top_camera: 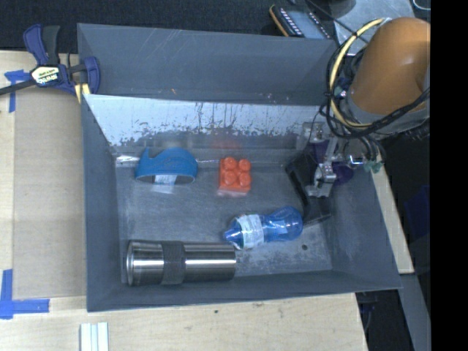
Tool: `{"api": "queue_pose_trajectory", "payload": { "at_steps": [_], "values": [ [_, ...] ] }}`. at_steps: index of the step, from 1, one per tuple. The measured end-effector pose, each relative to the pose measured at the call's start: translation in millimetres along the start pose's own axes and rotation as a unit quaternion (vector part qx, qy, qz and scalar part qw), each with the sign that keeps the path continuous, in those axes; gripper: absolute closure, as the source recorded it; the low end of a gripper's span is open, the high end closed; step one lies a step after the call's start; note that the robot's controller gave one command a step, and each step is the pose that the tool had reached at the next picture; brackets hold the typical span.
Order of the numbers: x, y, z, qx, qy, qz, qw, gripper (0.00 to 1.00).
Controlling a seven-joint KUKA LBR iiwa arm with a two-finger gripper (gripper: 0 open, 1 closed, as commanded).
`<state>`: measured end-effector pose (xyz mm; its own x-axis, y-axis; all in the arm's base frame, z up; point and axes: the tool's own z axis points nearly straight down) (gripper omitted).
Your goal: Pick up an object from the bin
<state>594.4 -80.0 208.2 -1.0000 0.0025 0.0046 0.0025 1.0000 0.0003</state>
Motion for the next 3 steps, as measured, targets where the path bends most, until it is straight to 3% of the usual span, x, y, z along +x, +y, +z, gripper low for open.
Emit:
{"api": "queue_pose_trajectory", "payload": {
  "at_steps": [1, 2, 3],
  "values": [
    [-1.6, 0, -5, 0.0, -0.0045, -0.001, 1.0, 0.0],
    [54.8, 58, 123, 0.0, -0.0014, -0.091, 0.9958, 0.0],
    [47.1, 84, 50, 0.002, -0.0083, -0.213, 0.977, 0.0]
  ]
}}
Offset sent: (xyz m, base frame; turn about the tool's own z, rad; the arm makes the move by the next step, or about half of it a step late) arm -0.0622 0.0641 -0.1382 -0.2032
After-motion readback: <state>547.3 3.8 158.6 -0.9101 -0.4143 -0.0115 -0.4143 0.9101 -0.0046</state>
